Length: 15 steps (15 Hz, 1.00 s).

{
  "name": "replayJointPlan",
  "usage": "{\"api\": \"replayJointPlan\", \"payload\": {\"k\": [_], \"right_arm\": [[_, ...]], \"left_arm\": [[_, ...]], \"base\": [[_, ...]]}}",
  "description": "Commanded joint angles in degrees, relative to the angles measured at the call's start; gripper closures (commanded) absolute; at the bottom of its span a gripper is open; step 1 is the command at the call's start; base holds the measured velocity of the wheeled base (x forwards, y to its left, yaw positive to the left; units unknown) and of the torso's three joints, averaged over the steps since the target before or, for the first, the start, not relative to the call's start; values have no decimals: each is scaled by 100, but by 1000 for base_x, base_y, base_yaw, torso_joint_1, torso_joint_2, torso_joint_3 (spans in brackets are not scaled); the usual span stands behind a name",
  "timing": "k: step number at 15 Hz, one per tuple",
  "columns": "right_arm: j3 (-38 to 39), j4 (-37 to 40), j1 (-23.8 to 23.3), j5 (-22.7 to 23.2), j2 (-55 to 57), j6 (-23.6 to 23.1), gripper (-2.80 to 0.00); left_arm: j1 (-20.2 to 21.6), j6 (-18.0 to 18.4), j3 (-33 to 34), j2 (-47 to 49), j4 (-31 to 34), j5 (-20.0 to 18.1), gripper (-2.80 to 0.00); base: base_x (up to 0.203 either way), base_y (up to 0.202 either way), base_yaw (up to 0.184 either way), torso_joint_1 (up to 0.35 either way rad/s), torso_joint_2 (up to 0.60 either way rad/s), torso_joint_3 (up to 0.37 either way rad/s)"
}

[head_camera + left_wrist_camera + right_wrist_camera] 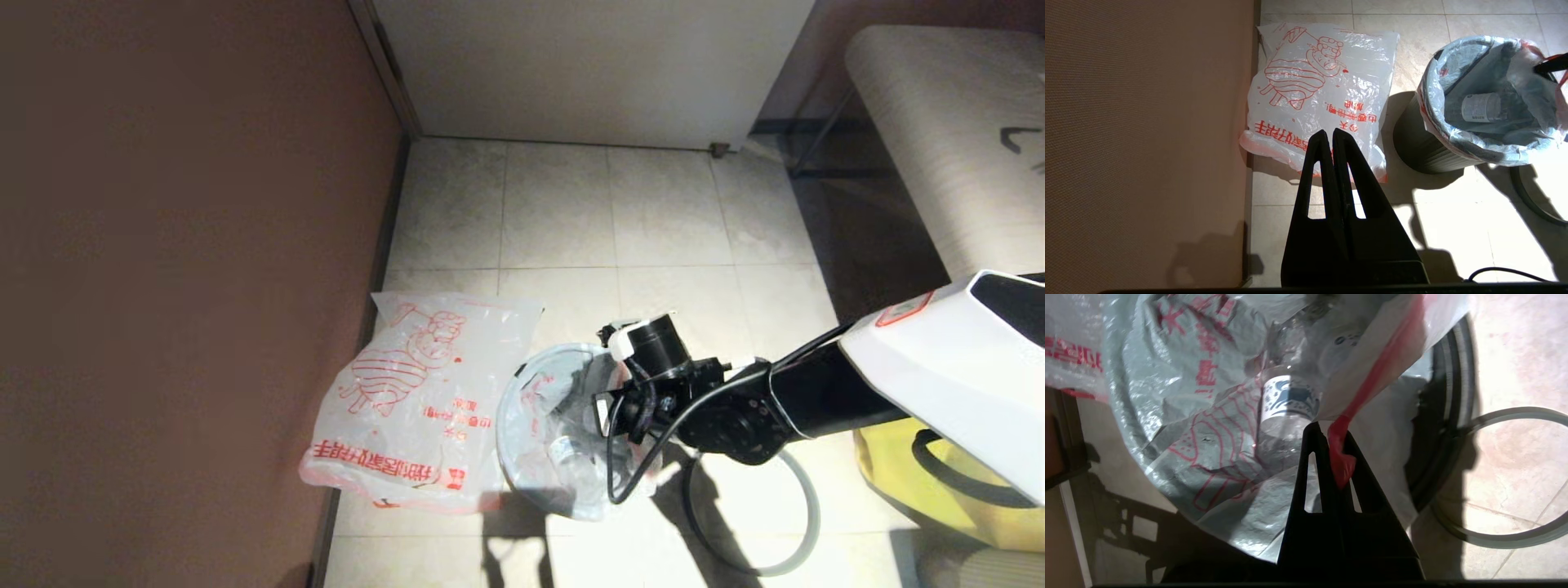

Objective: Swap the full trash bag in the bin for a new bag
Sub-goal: Place the trash bag on the floor

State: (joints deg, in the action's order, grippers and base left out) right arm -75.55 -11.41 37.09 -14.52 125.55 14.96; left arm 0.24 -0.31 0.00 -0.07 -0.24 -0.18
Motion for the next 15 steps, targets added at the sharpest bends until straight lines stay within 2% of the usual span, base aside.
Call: {"api": "replayJointPlan", "payload": {"k": [1, 10, 13, 15], "right_arm": [[-180, 82, 117, -10, 147, 7, 0], [-953, 367, 397, 16, 762, 34, 0], [-1307, 494, 404, 300, 889, 298, 0], [-1691, 863, 424, 489, 993, 557, 0]], "left_arm": [[2, -4, 0, -1, -2, -2, 0], [2, -4, 0, -1, -2, 1, 0], [2, -4, 0, -1, -2, 1, 0], [2, -4, 0, -1, -2, -3, 0]], "base": [[0, 0, 0, 0, 0, 0], [0, 0, 0, 0, 0, 0], [0, 0, 0, 0, 0, 0], [0, 0, 0, 0, 0, 0]]}}
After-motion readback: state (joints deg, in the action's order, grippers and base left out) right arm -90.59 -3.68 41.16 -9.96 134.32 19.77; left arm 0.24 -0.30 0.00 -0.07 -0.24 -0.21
